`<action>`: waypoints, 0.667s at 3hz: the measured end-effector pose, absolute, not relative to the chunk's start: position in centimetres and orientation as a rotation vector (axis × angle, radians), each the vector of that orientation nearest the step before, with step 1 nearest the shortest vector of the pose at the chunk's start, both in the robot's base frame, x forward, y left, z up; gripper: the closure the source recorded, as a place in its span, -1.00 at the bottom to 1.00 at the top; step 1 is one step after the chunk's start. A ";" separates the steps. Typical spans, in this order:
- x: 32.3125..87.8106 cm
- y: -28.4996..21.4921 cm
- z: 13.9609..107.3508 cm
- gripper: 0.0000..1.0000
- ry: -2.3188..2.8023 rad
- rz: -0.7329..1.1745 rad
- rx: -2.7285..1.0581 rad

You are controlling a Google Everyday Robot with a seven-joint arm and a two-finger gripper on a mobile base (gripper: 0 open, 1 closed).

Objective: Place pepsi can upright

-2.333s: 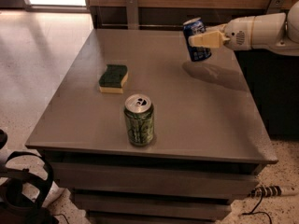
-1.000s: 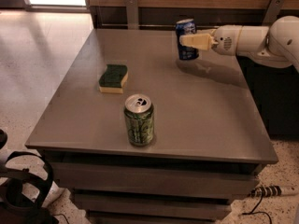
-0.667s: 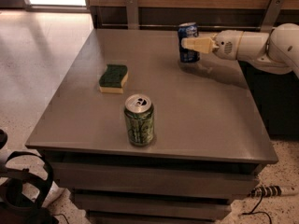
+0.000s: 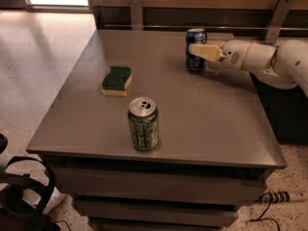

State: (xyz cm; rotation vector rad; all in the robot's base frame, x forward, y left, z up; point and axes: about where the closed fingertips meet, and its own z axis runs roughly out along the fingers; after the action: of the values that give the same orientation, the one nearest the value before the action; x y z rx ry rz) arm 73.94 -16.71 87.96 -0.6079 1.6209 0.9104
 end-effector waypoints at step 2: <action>74.0 -16.6 87.7 0.65 1.589 0.913 -0.583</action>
Offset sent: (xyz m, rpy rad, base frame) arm 0.0001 -0.0025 -0.0025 0.0264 -0.0189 -0.0178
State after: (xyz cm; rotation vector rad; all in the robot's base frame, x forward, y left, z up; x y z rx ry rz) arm 74.00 -16.63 87.73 -0.5832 1.5888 0.9128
